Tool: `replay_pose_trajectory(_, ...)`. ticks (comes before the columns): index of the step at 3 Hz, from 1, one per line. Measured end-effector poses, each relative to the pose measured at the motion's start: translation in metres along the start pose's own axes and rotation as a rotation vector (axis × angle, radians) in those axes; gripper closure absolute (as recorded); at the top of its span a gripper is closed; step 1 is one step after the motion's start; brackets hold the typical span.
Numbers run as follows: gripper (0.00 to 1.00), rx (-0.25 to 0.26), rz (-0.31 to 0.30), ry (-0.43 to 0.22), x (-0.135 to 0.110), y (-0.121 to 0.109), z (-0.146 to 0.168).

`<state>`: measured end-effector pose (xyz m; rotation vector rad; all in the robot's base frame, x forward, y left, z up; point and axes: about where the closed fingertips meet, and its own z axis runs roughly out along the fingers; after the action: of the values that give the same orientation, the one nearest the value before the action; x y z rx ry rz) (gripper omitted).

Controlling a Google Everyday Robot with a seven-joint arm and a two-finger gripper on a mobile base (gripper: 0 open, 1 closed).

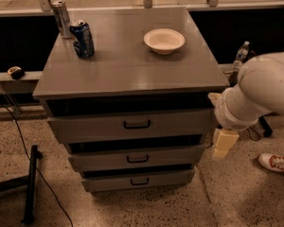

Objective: Open top drawer

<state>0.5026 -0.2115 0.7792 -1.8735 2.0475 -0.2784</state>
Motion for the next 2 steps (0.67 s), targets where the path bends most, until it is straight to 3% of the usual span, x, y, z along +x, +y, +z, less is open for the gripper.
replay_pose_trajectory(1, 0.0, 0.033, -0.161, 0.007, 0.0094, -0.0056, 0.0354)
replay_pose_trajectory(2, 0.0, 0.042, -0.184, 0.006, 0.0087, -0.0078, 0.0357)
